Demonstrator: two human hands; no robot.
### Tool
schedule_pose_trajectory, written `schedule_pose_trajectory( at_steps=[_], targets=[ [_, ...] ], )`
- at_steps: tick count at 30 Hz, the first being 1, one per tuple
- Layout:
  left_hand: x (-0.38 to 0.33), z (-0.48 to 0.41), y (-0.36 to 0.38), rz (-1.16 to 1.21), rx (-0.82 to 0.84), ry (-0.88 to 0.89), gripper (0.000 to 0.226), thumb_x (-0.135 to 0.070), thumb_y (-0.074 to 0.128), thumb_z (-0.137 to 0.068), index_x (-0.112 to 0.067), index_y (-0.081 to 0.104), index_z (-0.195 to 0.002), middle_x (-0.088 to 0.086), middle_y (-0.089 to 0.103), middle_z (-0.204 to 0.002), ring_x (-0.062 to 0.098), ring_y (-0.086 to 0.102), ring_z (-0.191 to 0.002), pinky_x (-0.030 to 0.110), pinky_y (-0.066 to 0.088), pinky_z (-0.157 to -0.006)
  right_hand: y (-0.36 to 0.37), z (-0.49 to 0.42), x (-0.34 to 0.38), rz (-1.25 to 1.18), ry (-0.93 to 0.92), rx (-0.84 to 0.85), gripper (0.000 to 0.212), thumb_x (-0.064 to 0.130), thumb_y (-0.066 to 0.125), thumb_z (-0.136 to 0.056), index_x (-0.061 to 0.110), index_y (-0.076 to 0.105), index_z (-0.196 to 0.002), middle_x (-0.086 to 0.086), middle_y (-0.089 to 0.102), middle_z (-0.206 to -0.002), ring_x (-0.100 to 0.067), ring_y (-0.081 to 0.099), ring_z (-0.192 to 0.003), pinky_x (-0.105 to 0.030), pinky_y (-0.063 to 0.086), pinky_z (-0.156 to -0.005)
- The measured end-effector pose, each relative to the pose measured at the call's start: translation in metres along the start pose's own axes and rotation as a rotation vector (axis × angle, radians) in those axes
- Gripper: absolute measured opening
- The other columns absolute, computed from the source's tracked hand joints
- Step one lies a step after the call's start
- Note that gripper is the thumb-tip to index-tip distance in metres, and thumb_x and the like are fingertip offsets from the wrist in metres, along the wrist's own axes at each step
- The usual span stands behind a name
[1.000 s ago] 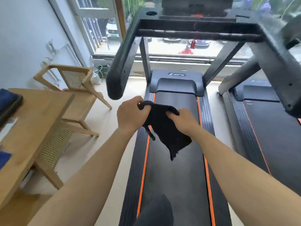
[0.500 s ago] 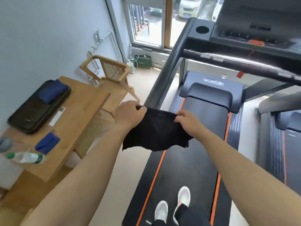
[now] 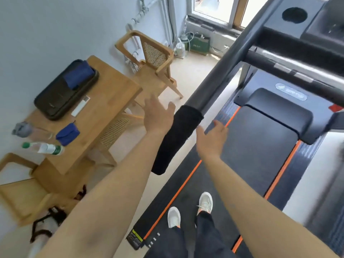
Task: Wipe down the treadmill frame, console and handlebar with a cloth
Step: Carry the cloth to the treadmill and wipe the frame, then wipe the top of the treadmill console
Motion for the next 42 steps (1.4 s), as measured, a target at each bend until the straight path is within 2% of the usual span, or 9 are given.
schedule_pose_trajectory(
  at_steps=[4,7,11,15,25,29,34,37,42],
  targets=[
    [0.05,0.021,0.038,0.086,0.561,-0.189,0.067,-0.069,0.041,-0.09,-0.023,0.056,-0.136,0.0,0.062,-0.131,0.023,0.057,-0.118,0.037,0.044,-0.097,0.071,0.031,-0.013,-0.365,0.289,0.342,0.079,0.055,0.046,-0.099,0.018,0.012,-0.16,-0.003,0.016,-0.165,-0.021,0.022,-0.149,-0.036,0.023,-0.117],
    [0.05,0.008,0.045,0.198,0.618,-0.153,0.06,-0.068,0.04,-0.092,-0.026,0.058,-0.132,-0.005,0.064,-0.126,0.015,0.058,-0.115,0.035,0.044,-0.1,0.104,0.03,-0.009,-0.524,0.401,0.264,0.084,0.064,0.042,-0.097,0.031,-0.004,-0.159,0.005,0.008,-0.168,-0.02,0.016,-0.152,-0.044,0.019,-0.122],
    [0.04,-0.007,0.055,0.217,0.696,-0.148,0.055,-0.064,0.036,-0.096,-0.024,0.061,-0.125,-0.003,0.066,-0.119,0.013,0.061,-0.108,0.039,0.049,-0.098,0.114,0.023,-0.008,-0.68,0.431,0.151,0.084,0.069,0.046,-0.091,0.041,0.004,-0.158,0.017,0.031,-0.154,-0.01,0.033,-0.14,-0.039,0.03,-0.116],
    [-0.001,-0.032,0.066,0.137,0.638,-0.019,0.057,-0.055,0.028,-0.104,-0.015,0.057,-0.133,0.007,0.062,-0.129,0.024,0.057,-0.117,0.035,0.042,-0.096,0.102,-0.024,0.01,-0.693,0.375,-0.022,0.08,0.072,0.051,-0.084,0.036,0.029,-0.153,0.017,0.054,-0.136,-0.012,0.054,-0.123,-0.041,0.044,-0.107],
    [-0.038,-0.07,0.097,0.309,0.819,-0.029,0.067,-0.066,0.034,-0.095,-0.021,0.058,-0.137,0.001,0.065,-0.127,0.018,0.062,-0.112,0.041,0.046,-0.104,0.075,-0.087,0.03,-0.644,0.275,-0.072,0.075,0.068,0.052,-0.087,0.031,0.036,-0.15,0.009,0.059,-0.134,-0.016,0.058,-0.117,-0.044,0.048,-0.104],
    [0.011,-0.037,0.068,0.247,0.726,0.008,0.072,-0.069,0.032,-0.092,-0.023,0.05,-0.145,0.004,0.057,-0.141,0.023,0.054,-0.125,0.044,0.041,-0.109,0.092,-0.033,0.022,-0.543,0.144,-0.152,0.063,0.051,0.048,-0.098,0.032,0.028,-0.155,0.013,0.055,-0.138,-0.011,0.055,-0.121,-0.032,0.043,-0.103],
    [0.081,0.022,0.037,0.456,0.569,-0.022,0.039,-0.048,0.037,-0.102,-0.028,0.063,-0.124,-0.008,0.068,-0.115,0.011,0.062,-0.107,0.034,0.047,-0.096,0.111,0.041,0.01,-0.468,-0.086,-0.205,0.06,0.024,0.042,-0.105,0.012,0.016,-0.158,0.023,0.039,-0.142,0.027,0.033,-0.121,-0.004,0.029,-0.103],
    [0.111,0.051,0.037,0.594,0.47,-0.15,0.033,-0.042,0.036,-0.105,-0.028,0.064,-0.114,-0.014,0.069,-0.106,0.003,0.063,-0.1,0.024,0.049,-0.089,0.13,0.075,-0.017,-0.356,-0.124,-0.116,0.058,0.017,0.043,-0.104,0.013,0.013,-0.154,0.031,0.028,-0.138,0.032,0.026,-0.122,0.003,0.022,-0.1],
    [0.11,0.044,0.038,0.783,0.584,-0.438,0.039,-0.032,0.037,-0.107,-0.012,0.064,-0.127,0.0,0.066,-0.123,0.017,0.058,-0.117,0.032,0.046,-0.102,0.167,0.106,-0.071,-0.123,-0.075,0.106,0.089,0.042,0.044,-0.088,0.037,-0.012,-0.156,0.005,0.018,-0.165,-0.013,0.027,-0.149,-0.041,0.03,-0.12]
  ],
)
Point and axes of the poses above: each hand's wrist, its own z-axis away from the middle knuckle, its own y-axis out of the palm, x = y × z, the point moved 3 cm from there along -z, towards the middle knuckle
